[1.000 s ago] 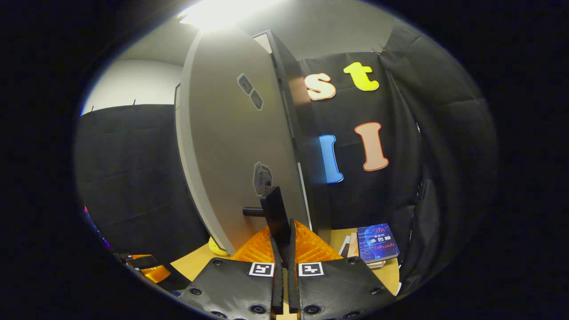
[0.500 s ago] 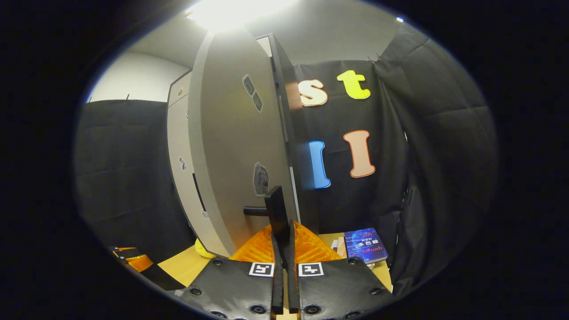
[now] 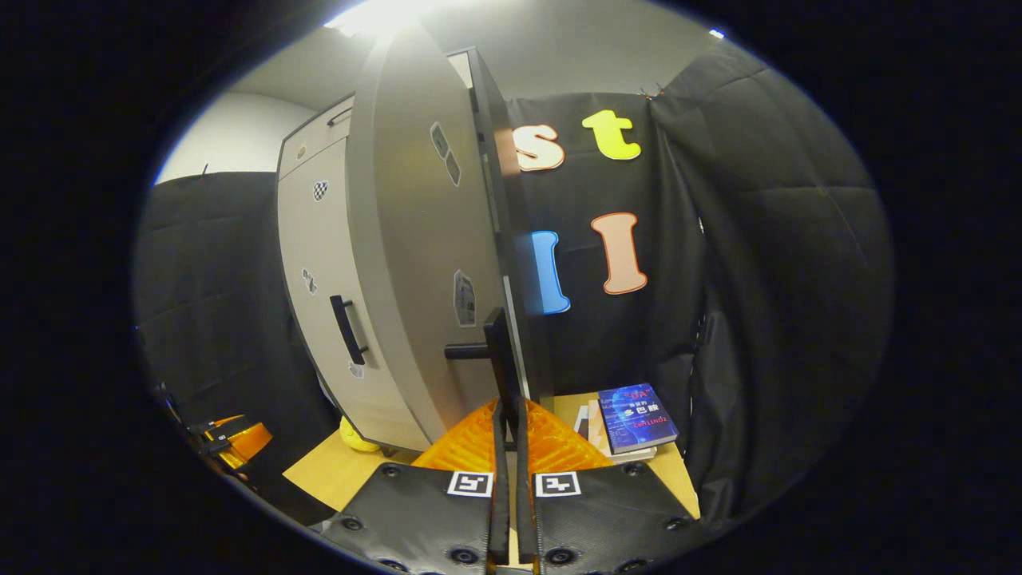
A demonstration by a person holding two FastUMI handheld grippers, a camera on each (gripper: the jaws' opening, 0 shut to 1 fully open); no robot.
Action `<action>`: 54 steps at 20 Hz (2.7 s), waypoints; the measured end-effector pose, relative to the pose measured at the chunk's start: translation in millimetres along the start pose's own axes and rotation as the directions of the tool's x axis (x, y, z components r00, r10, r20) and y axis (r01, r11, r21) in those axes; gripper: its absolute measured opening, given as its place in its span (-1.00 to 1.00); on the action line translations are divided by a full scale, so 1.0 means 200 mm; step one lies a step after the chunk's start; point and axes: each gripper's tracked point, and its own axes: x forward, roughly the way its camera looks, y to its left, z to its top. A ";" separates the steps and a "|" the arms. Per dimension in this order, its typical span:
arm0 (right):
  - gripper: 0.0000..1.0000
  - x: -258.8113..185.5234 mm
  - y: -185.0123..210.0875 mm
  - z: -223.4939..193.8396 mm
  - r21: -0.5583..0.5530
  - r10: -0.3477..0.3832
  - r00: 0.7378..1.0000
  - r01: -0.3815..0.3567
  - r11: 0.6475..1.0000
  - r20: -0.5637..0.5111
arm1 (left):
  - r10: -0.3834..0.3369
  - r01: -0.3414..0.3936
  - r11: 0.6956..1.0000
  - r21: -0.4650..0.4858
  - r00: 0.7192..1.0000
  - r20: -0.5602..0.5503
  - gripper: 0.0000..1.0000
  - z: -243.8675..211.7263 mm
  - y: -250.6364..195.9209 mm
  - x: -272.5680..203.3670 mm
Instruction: Open the right door of the double-door shoe cabinet with the right hand, and open the left door with the left hand.
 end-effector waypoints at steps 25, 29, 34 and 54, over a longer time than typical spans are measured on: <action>0.95 -0.36 -0.51 0.20 0.088 -0.624 0.749 0.622 0.778 0.222 | -0.254 0.265 0.964 -0.013 0.936 0.242 0.89 0.52 -0.06 0.85; 0.94 -0.25 -0.65 0.30 0.064 -0.602 0.742 0.614 0.787 0.295 | -0.186 0.189 0.982 0.005 0.959 0.214 0.90 0.52 -0.13 0.99; 0.95 -0.07 -0.79 0.33 0.062 -0.555 0.771 0.566 0.822 0.312 | -0.116 0.101 0.991 0.085 0.974 0.194 0.89 0.51 -0.21 1.10; 0.96 0.36 -0.83 0.21 0.031 -0.314 0.913 0.317 0.948 0.261 | -0.006 -0.002 0.995 0.104 0.997 0.083 -0.47 0.37 -0.27 1.27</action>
